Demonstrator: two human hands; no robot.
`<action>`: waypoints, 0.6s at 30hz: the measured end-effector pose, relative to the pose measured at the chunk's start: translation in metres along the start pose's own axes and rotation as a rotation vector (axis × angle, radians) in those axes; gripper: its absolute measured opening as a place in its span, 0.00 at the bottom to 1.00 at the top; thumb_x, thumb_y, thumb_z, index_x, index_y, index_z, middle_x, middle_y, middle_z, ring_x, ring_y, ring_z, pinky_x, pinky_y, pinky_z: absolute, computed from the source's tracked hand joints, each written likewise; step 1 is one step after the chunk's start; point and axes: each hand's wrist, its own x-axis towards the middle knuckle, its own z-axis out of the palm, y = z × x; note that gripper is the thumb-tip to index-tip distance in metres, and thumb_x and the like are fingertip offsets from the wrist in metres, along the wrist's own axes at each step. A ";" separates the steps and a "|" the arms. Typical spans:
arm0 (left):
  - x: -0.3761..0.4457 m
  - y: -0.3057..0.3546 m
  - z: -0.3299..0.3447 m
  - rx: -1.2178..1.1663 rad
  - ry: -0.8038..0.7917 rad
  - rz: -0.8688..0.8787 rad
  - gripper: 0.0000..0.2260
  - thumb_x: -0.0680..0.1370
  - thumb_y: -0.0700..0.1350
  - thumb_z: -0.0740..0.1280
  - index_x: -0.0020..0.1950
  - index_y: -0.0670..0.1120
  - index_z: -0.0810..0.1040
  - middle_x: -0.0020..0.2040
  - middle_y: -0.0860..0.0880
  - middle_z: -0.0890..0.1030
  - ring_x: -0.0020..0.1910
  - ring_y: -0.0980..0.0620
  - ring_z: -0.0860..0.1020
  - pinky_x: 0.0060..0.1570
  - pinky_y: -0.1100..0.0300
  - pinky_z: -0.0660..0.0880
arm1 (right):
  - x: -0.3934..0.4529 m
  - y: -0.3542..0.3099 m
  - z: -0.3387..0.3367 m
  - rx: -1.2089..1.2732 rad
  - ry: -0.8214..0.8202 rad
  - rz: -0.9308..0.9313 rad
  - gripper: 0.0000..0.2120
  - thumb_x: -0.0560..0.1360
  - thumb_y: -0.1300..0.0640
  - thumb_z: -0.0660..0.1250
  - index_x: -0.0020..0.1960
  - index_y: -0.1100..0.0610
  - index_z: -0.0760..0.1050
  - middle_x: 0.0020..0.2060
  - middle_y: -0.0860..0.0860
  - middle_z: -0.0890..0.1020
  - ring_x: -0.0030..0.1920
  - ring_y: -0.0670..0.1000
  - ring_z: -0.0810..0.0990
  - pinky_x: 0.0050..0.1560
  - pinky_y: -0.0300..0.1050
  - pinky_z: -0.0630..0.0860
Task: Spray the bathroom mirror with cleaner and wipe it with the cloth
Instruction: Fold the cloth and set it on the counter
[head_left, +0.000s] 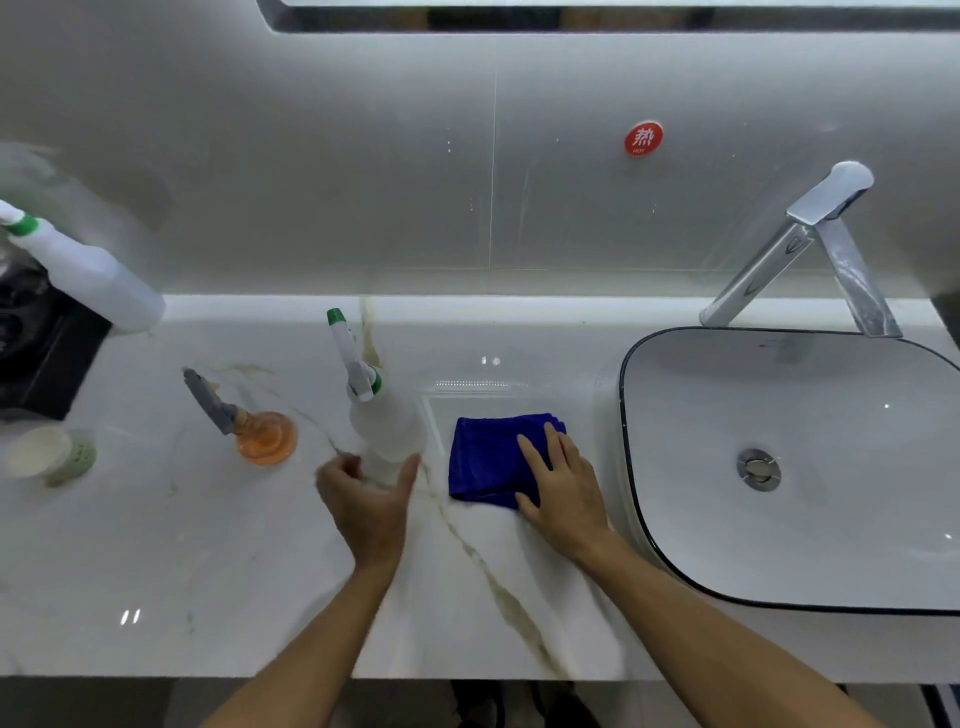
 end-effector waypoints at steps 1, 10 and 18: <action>0.014 0.002 -0.002 -0.023 -0.007 -0.013 0.36 0.63 0.57 0.80 0.62 0.43 0.67 0.56 0.44 0.71 0.51 0.46 0.72 0.50 0.48 0.76 | -0.002 -0.001 0.001 -0.003 -0.020 0.009 0.37 0.77 0.45 0.67 0.80 0.51 0.54 0.79 0.58 0.54 0.78 0.60 0.55 0.75 0.55 0.60; 0.068 0.036 0.016 -0.005 -0.311 0.039 0.34 0.66 0.53 0.81 0.67 0.46 0.71 0.59 0.51 0.78 0.58 0.49 0.76 0.56 0.58 0.72 | 0.014 -0.003 0.020 0.091 -0.085 0.069 0.32 0.83 0.52 0.60 0.81 0.51 0.47 0.80 0.56 0.44 0.80 0.57 0.42 0.79 0.53 0.55; 0.059 0.040 0.021 -0.022 -0.502 0.144 0.34 0.65 0.47 0.82 0.67 0.43 0.73 0.59 0.48 0.79 0.56 0.50 0.75 0.56 0.57 0.75 | 0.030 -0.003 0.018 0.061 -0.091 0.047 0.31 0.84 0.52 0.58 0.81 0.51 0.45 0.80 0.56 0.43 0.80 0.58 0.42 0.78 0.50 0.50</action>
